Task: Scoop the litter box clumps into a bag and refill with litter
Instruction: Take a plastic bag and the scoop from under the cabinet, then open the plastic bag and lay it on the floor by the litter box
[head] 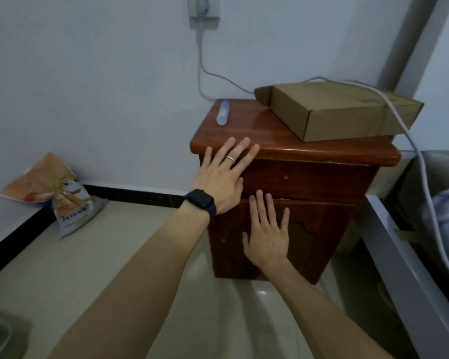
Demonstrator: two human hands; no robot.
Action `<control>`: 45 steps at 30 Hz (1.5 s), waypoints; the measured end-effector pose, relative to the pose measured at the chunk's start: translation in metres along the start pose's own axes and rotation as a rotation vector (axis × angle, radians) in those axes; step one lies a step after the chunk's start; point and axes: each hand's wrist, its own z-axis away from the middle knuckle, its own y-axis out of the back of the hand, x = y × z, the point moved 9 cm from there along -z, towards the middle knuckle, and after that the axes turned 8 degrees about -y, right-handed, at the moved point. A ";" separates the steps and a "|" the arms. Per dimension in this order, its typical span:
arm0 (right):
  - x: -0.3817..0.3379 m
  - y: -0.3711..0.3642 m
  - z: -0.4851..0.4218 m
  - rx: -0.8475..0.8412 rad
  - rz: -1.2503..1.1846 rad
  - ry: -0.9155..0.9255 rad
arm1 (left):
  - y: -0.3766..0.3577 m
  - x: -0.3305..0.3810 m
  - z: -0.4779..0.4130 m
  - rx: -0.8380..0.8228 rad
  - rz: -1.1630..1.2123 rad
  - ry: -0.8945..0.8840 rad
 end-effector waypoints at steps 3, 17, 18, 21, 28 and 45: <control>0.000 0.003 -0.007 -0.019 0.034 0.007 | 0.000 -0.003 -0.004 -0.039 0.002 0.020; -0.097 -0.056 0.176 -0.609 -0.266 0.246 | -0.066 -0.029 0.375 -0.332 0.323 0.782; -0.126 -0.068 0.206 -0.702 -0.279 0.315 | -0.075 -0.026 0.444 -0.393 0.313 0.933; -0.207 -0.112 0.295 -0.945 -0.224 0.528 | -0.071 0.004 0.625 -0.443 0.208 1.380; -0.322 -0.226 0.448 -1.128 0.025 0.743 | -0.060 0.091 0.855 -0.330 0.310 2.220; -0.354 -0.144 0.463 -1.172 -0.036 0.625 | 0.102 0.102 0.894 -0.138 0.495 2.347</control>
